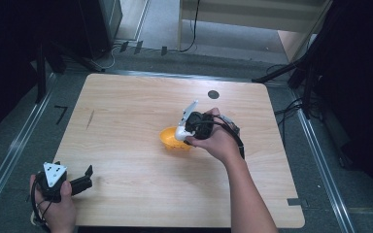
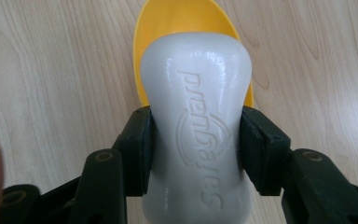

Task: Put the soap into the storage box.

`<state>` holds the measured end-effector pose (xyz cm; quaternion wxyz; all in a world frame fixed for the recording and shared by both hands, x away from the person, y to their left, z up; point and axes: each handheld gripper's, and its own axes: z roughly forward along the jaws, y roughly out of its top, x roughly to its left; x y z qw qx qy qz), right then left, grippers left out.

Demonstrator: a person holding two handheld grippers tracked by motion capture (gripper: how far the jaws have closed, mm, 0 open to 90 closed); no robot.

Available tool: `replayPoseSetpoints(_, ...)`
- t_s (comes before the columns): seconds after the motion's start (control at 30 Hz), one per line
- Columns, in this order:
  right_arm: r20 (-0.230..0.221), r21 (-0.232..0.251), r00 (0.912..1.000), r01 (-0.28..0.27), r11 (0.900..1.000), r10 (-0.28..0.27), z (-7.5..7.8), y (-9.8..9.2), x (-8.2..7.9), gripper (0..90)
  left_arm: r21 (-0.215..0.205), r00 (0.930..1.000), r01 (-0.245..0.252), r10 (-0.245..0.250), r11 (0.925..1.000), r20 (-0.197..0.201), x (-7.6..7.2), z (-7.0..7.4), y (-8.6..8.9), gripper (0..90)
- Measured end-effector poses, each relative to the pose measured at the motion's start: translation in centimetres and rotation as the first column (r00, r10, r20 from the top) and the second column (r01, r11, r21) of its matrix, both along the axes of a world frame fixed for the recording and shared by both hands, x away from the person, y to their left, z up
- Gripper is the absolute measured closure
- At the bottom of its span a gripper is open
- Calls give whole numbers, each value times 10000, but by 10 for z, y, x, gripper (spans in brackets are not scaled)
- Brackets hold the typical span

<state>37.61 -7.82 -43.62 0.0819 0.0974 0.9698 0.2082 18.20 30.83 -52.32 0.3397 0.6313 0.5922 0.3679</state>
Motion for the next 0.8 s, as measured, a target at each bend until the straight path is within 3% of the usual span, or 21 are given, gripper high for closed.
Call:
replayPoseSetpoints(0.37, 252, -340, 9958, -868, 9956, 876, -4, 20, 8, 509, -70, 10000, -2, 3, 10000, 35, 0, 0, 0, 0)
replayPoseSetpoints(0.8, 183, -741, 9906, -1340, 9882, 1357, -8, 33, 15, 507, -104, 10000, -33, 33, 9999, 29, 0, 0, 1, 0)
